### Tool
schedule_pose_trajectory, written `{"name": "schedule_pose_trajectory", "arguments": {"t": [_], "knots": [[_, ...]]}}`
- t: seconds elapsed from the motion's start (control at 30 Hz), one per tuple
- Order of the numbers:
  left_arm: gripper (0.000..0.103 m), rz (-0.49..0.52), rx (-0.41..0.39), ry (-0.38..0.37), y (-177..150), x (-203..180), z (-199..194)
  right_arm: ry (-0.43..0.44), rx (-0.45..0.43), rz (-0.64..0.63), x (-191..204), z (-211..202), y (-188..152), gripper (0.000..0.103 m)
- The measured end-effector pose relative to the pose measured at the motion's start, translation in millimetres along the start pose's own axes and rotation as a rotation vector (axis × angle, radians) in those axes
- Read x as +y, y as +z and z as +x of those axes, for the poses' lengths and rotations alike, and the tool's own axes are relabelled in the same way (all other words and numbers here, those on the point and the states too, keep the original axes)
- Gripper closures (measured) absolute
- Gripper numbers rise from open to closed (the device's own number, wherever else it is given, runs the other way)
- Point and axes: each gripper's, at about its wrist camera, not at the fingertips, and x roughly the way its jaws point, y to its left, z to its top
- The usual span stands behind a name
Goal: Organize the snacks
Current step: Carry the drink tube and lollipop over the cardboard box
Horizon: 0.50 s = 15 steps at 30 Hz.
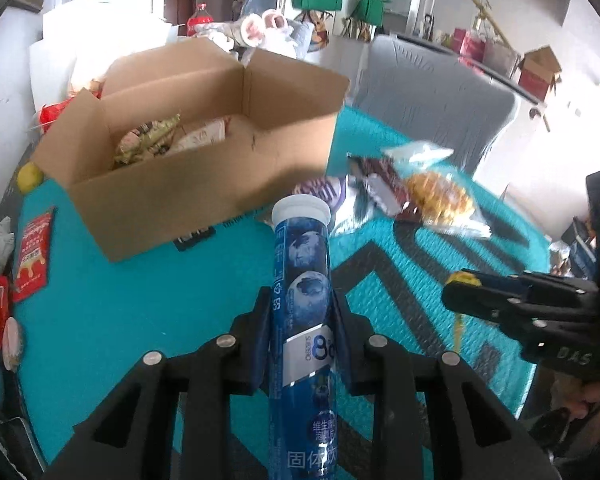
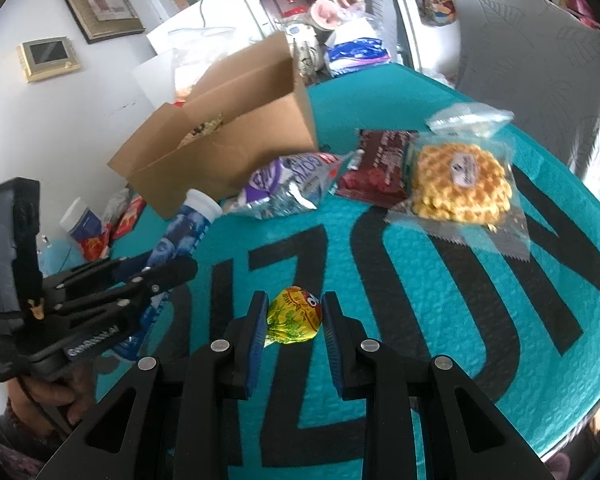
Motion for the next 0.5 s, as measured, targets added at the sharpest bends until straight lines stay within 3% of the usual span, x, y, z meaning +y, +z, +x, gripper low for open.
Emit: {"name": "schedule_pose_trajectory", "arguments": {"t": [0.5], "knots": [[0.075,-0.041,-0.171,0.023,58.5,40.8,-50.2,0.043,-0.135,-0.200,65.0,-9.3,76.6,0.076]]}}
